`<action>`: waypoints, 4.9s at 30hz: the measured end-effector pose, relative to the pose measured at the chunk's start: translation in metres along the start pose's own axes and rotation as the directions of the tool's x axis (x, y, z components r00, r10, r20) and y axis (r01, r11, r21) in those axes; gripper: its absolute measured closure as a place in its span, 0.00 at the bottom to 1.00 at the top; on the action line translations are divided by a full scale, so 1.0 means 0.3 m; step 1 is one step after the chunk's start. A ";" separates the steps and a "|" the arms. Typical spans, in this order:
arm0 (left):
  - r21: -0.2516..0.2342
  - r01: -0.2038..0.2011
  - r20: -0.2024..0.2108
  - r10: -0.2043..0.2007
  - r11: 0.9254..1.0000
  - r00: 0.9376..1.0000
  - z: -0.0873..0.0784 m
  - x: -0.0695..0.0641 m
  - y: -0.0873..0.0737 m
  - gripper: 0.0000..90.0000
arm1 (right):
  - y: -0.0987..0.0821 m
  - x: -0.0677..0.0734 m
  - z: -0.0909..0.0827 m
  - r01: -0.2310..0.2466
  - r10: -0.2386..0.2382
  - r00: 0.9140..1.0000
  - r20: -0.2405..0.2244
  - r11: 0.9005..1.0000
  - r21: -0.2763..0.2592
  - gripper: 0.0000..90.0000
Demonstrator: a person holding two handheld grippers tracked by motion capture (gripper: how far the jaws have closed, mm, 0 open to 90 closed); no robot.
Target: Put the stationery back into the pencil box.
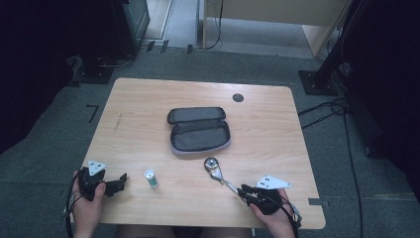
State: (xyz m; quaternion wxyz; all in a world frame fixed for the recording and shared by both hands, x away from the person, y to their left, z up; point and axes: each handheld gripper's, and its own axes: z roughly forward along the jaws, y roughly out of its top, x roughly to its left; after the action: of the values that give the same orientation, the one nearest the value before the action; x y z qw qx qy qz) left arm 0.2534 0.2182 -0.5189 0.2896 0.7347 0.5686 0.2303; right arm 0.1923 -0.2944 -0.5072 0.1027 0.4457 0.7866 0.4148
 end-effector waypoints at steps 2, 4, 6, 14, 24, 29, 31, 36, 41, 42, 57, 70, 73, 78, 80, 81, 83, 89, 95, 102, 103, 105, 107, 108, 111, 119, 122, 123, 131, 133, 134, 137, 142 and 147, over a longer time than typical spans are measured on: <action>0.000 -0.001 0.000 0.001 1.000 1.000 0.000 0.000 0.000 0.01 | -0.004 0.004 0.008 0.011 -0.011 1.000 0.002 1.000 0.018 0.83; 0.000 -0.001 0.000 0.001 1.000 1.000 0.000 0.000 0.000 0.01 | -0.006 0.007 0.009 0.022 -0.022 1.000 0.001 1.000 0.022 0.85; 0.000 -0.001 0.000 0.001 1.000 1.000 0.000 0.000 0.000 0.01 | -0.008 0.009 0.013 0.024 -0.024 1.000 0.008 0.999 0.022 0.86; -0.002 -0.006 0.004 0.006 1.000 1.000 0.000 -0.001 0.000 0.01 | -0.017 0.024 0.034 0.074 -0.076 0.997 0.032 0.996 0.057 0.87; -0.002 -0.005 0.004 0.005 1.000 1.000 0.000 -0.001 0.000 0.01 | -0.011 0.002 0.033 0.051 -0.056 0.989 0.137 0.998 0.041 0.89; -0.002 -0.005 0.004 0.005 1.000 1.000 0.000 -0.001 0.000 0.01 | -0.016 -0.013 0.029 0.021 -0.025 0.986 0.162 0.999 0.026 0.88; -0.002 -0.005 0.004 0.005 1.000 1.000 0.000 -0.001 0.000 0.01 | -0.019 -0.010 0.025 0.025 -0.029 0.986 0.161 0.999 0.030 0.82; -0.002 -0.005 0.004 0.005 1.000 1.000 0.000 -0.001 0.000 0.01 | -0.033 -0.005 0.004 0.031 -0.039 0.983 0.181 0.998 0.047 0.77; -0.002 -0.004 0.004 0.004 1.000 1.000 0.000 -0.001 0.000 0.01 | -0.038 -0.015 0.002 0.038 -0.043 0.981 0.189 0.999 0.035 0.87; -0.002 -0.006 0.004 0.006 1.000 1.000 0.000 -0.001 0.000 0.01 | -0.038 -0.016 0.002 0.039 -0.045 0.981 0.190 0.999 0.033 0.87; -0.002 -0.006 0.004 0.006 1.000 1.000 0.000 -0.001 0.000 0.01 | -0.017 -0.014 -0.004 0.035 -0.035 0.979 0.203 0.999 0.001 0.89; -0.002 -0.006 0.004 0.006 1.000 1.000 0.000 -0.001 0.000 0.01 | 0.067 -0.018 -0.021 0.051 -0.040 0.980 0.193 0.997 -0.051 0.89; -0.002 -0.005 0.004 0.005 1.000 1.000 0.000 -0.001 0.000 0.01 | 0.102 -0.017 -0.019 0.065 -0.052 0.980 0.190 0.996 -0.061 0.89; -0.002 -0.006 0.004 0.006 1.000 1.000 0.000 -0.001 0.000 0.01 | 0.172 -0.014 -0.006 0.099 -0.087 0.980 0.178 0.993 -0.059 0.89; -0.002 -0.005 0.004 0.005 1.000 1.000 0.000 -0.001 0.000 0.01 | 0.202 -0.011 0.002 0.110 -0.099 0.981 0.170 0.992 -0.058 0.89; -0.002 -0.006 0.004 0.006 1.000 1.000 0.000 -0.001 0.000 0.01 | 0.217 -0.009 0.007 0.115 -0.104 0.981 0.161 0.992 -0.059 0.89; -0.002 -0.006 0.004 0.006 1.000 1.000 0.000 -0.001 0.000 0.01 | 0.246 -0.006 0.020 0.130 -0.120 0.981 0.150 0.990 -0.061 0.89; -0.001 -0.006 0.004 0.006 1.000 1.000 0.000 0.000 0.000 0.01 | 0.330 0.006 0.066 0.161 -0.150 0.980 0.131 0.984 -0.079 0.89; -0.001 -0.006 0.004 0.006 1.000 1.000 0.000 0.000 0.000 0.01 | 0.401 0.021 0.127 0.187 -0.175 0.976 0.126 0.979 -0.083 0.89; -0.001 -0.008 0.008 0.008 1.000 1.000 0.000 -0.001 0.000 0.01 | 0.475 0.031 0.214 0.216 -0.207 0.971 0.116 0.974 -0.068 0.89; -0.001 -0.009 0.008 0.009 1.000 1.000 0.000 -0.001 0.000 0.01 | 0.484 0.032 0.226 0.221 -0.212 0.970 0.115 0.973 -0.065 0.89; -0.001 -0.009 0.008 0.009 1.000 1.000 0.000 -0.001 0.000 0.01 | 0.499 0.035 0.252 0.230 -0.223 0.969 0.111 0.972 -0.057 0.89; -0.001 -0.009 0.008 0.009 1.000 1.000 0.000 -0.001 0.000 0.01 | 0.512 0.036 0.276 0.237 -0.232 0.967 0.107 0.970 -0.044 0.89; -0.001 -0.008 0.008 0.008 1.000 1.000 0.000 -0.001 0.000 0.01 | 0.518 0.036 0.286 0.243 -0.237 0.965 0.107 0.969 -0.039 0.89; 0.000 -0.010 0.009 0.010 1.000 1.000 0.000 -0.001 0.000 0.01 | 0.539 0.029 0.311 0.238 -0.234 0.967 0.103 0.971 -0.033 0.89; -0.002 -0.011 0.011 0.011 1.000 1.000 0.001 -0.002 0.000 0.01 | 0.582 0.011 0.387 0.239 -0.238 0.968 0.082 0.971 -0.002 0.89; 0.000 -0.015 0.012 0.015 1.000 1.000 0.000 -0.001 0.000 0.01 | 0.596 0.005 0.413 0.239 -0.240 0.968 0.073 0.971 0.014 0.89; 0.000 -0.015 0.012 0.015 1.000 1.000 0.000 -0.001 0.000 0.01 | 0.599 0.003 0.421 0.245 -0.245 0.967 0.074 0.969 0.017 0.89; 0.000 -0.017 0.014 0.017 1.000 1.000 0.000 -0.001 0.000 0.01 | 0.594 -0.007 0.481 0.258 -0.262 0.963 0.062 0.964 0.071 0.89; 0.000 -0.018 0.014 0.018 1.000 1.000 0.000 -0.001 0.000 0.01 | 0.590 -0.011 0.491 0.246 -0.251 0.966 0.060 0.965 0.086 0.89; 0.000 -0.017 0.014 0.017 1.000 1.000 0.000 -0.001 0.000 0.01 | 0.589 -0.013 0.496 0.246 -0.251 0.966 0.060 0.965 0.091 0.89; 0.000 -0.018 0.014 0.018 1.000 1.000 0.000 -0.001 0.000 0.01 | 0.585 -0.017 0.504 0.234 -0.241 0.969 0.053 0.966 0.108 0.87; -0.001 -0.018 0.014 0.018 1.000 1.000 0.000 -0.001 0.000 0.01 | 0.579 -0.027 0.501 0.213 -0.219 0.975 0.046 0.971 0.111 0.82; 0.001 -0.018 0.014 0.018 1.000 1.000 0.000 -0.001 0.000 0.01 | 0.574 -0.035 0.468 0.200 -0.205 0.977 0.052 0.975 0.094 0.79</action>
State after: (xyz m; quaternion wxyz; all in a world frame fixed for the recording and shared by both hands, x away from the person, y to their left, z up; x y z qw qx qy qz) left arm 0.2534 0.2180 -0.5189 0.2910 0.7415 0.5600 0.2277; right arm 0.3790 -0.1793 -0.4704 0.1486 0.3799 0.8420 0.3529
